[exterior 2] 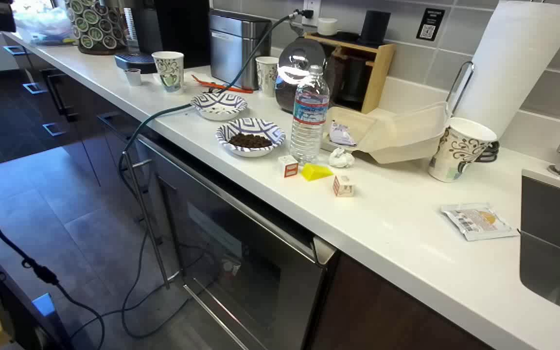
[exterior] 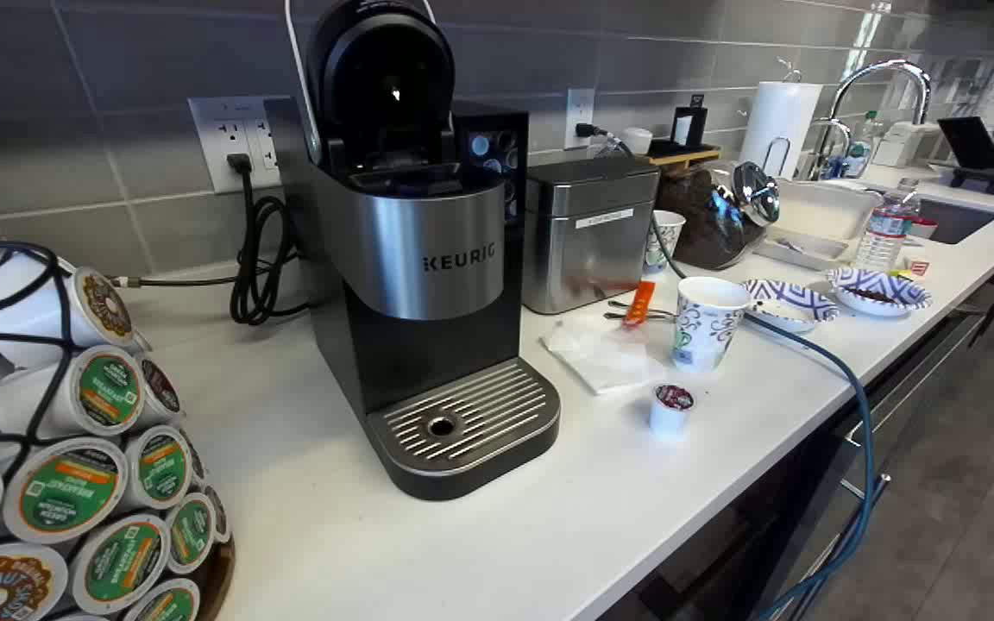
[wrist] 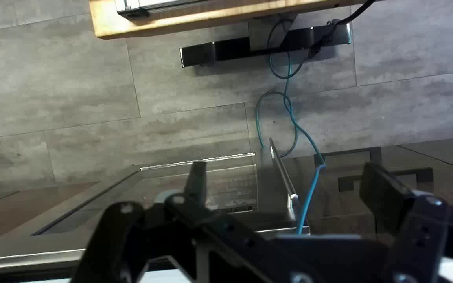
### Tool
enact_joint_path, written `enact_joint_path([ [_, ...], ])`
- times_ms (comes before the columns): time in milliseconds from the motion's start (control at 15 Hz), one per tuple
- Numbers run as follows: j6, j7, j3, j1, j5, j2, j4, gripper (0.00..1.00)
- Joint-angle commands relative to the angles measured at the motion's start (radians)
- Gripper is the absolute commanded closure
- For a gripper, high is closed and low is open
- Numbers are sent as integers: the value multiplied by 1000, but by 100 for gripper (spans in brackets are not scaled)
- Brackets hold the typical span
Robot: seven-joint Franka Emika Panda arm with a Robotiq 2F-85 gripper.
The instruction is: Place the paper cup on the left under the coffee maker
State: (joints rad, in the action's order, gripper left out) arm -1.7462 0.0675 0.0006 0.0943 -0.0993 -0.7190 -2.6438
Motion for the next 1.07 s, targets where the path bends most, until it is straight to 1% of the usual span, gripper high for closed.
enact_joint_path([
  [0,2,5,-7,-9,-4,0,1,0],
  [800,2,5,-7,-9,-4,0,1,0],
  [933,-22,83,-14,-23,131,73,54,0],
  [1000,-38,96,-16,-29,181,95,74,0],
])
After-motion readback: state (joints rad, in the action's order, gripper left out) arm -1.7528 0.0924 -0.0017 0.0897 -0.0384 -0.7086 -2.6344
